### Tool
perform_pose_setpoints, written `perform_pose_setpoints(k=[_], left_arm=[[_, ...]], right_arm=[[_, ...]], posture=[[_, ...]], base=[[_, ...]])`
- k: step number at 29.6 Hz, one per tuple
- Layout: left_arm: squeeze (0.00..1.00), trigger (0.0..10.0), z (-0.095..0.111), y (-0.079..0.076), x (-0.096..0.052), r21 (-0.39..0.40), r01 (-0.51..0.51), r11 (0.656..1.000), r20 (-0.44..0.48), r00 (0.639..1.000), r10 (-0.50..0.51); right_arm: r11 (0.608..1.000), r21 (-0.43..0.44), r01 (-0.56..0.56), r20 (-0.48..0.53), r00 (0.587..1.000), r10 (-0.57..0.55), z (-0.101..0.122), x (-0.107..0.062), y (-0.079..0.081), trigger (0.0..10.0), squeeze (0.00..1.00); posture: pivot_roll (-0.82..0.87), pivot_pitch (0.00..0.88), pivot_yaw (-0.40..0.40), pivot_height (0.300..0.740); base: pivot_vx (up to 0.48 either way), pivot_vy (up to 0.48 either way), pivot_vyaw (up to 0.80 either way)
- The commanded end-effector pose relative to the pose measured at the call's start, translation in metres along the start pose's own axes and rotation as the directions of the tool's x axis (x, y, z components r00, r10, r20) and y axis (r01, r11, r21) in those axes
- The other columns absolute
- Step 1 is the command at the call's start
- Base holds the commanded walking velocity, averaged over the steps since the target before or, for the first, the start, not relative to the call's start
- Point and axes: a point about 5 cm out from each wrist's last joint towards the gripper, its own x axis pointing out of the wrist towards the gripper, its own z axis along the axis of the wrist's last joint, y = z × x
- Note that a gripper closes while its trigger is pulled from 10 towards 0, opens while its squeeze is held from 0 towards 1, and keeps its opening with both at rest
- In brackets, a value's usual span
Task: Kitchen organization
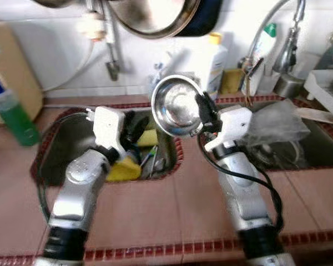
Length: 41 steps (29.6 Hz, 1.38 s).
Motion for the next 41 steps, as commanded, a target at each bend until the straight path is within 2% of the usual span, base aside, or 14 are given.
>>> perform_pose_setpoints(k=[1, 4, 7, 10, 12, 21, 28, 33, 35, 36, 39, 41], left_arm=[[0.0, 10.0, 0.006, 0.012, -0.004, 0.022, -0.053, 0.998, 0.001, 0.999, 0.053], [0.0, 10.0, 0.004, 0.013, -0.004, 0.042, -0.068, 0.997, -0.026, 0.997, 0.069], [0.0, 10.0, 0.006, 0.01, -0.005, 0.057, -0.046, 0.997, -0.029, 0.998, 0.048], [0.0, 10.0, 0.007, 0.007, -0.006, 0.071, -0.028, 0.997, -0.032, 0.999, 0.03], [0.0, 10.0, 0.009, 0.002, -0.007, 0.077, 0.002, 0.997, -0.035, 0.999, 0.001], [0.0, 10.0, 0.009, -0.004, -0.013, 0.115, 0.039, 0.993, -0.051, 0.998, -0.033], [0.0, 10.0, 0.008, -0.016, -0.028, 0.163, 0.109, 0.981, -0.097, 0.991, -0.094], [0.0, 10.0, 0.007, -0.019, -0.032, 0.162, 0.129, 0.978, -0.115, 0.987, -0.111], [0.0, 10.0, 0.008, -0.024, -0.038, 0.151, 0.155, 0.976, -0.127, 0.982, -0.137], [0.0, 10.0, 0.008, -0.024, -0.038, 0.151, 0.155, 0.976, -0.127, 0.982, -0.137], [0.0, 10.0, 0.012, -0.038, -0.053, 0.116, 0.225, 0.968, -0.146, 0.967, -0.207], [0.0, 10.0, 0.013, -0.041, -0.057, 0.106, 0.234, 0.966, -0.148, 0.965, -0.217]], right_arm=[[0.999, 0.039, -0.01, 0.016, 1.0, 0.009, 0.005, 0.005, 0.009, 10.0, 0.0], [0.997, 0.063, 0.036, -0.044, 0.998, -0.033, -0.002, 0.005, 0.006, 10.0, 0.0], [0.993, 0.094, 0.073, -0.128, 0.99, -0.06, -0.012, 0.003, 0.003, 10.0, 0.0], [0.99, 0.105, 0.094, -0.166, 0.983, -0.076, -0.016, 0.002, -0.002, 10.0, 0.0], [0.984, 0.113, 0.138, -0.217, 0.97, -0.111, -0.021, 0.0, -0.012, 10.0, 0.0], [0.982, 0.113, 0.152, -0.292, 0.95, -0.114, -0.028, -0.007, -0.022, 10.0, 0.0], [0.984, 0.15, 0.095, -0.339, 0.94, -0.039, -0.03, -0.012, -0.023, 10.0, 0.0], [0.986, 0.155, 0.052, -0.328, 0.945, 0.002, -0.028, -0.01, -0.022, 10.0, 0.0], [0.982, 0.185, -0.025, -0.32, 0.944, 0.084, -0.026, -0.008, -0.019, 10.0, 0.0], [0.982, 0.185, -0.025, -0.32, 0.944, 0.084, -0.026, -0.008, -0.019, 10.0, 0.0], [0.944, 0.285, -0.164, -0.296, 0.922, 0.25, -0.021, -0.005, -0.011, 10.0, 0.0], [0.932, 0.303, -0.201, -0.287, 0.913, 0.291, -0.019, -0.003, -0.008, 10.0, 0.0]], posture=[[-0.03, 0.0, 0.028, 0.74], [-0.03, 0.0, 0.027, 0.74], [-0.03, 0.0, 0.024, 0.74], [-0.03, 0.0, 0.024, 0.74], [-0.03, 0.0, 0.022, 0.74], [-0.03, 0.031, 0.028, 0.74], [-0.01, 0.102, 0.031, 0.74], [0.0, 0.133, 0.023, 0.74], [0.01, 0.173, 0.015, 0.74], [0.01, 0.173, 0.015, 0.74], [0.04, 0.231, -0.009, 0.74], [0.04, 0.234, -0.01, 0.74]], base=[[0.0, 0.0, 0.0], [0.0, 0.0, 0.0], [0.0, 0.0, 0.0], [0.0, 0.0, 0.0], [0.0, 0.0, 0.0], [0.0, 0.0, 0.0], [0.0, 0.0, 0.0], [0.0, 0.0, 0.0], [0.0, 0.0, 0.0], [0.0, 0.0, 0.0], [0.0, 0.0, 0.0], [0.0, 0.0, 0.0]])
